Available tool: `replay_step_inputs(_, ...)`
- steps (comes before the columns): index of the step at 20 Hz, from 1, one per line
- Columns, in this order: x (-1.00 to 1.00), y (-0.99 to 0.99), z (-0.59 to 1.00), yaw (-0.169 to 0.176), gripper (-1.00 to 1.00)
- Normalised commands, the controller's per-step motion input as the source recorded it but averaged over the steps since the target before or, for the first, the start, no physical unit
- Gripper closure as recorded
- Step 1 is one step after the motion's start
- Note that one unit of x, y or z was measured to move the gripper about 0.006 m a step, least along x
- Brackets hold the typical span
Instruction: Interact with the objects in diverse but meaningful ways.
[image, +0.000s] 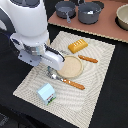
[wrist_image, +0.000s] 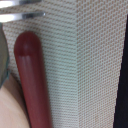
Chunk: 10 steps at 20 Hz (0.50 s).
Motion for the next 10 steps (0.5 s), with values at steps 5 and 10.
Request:
replay_step_inputs(5, -0.08, 0.23, -0.11, 0.002, -1.0)
replay_step_inputs(10, -0.32, 0.03, -0.14, 0.005, -1.0)
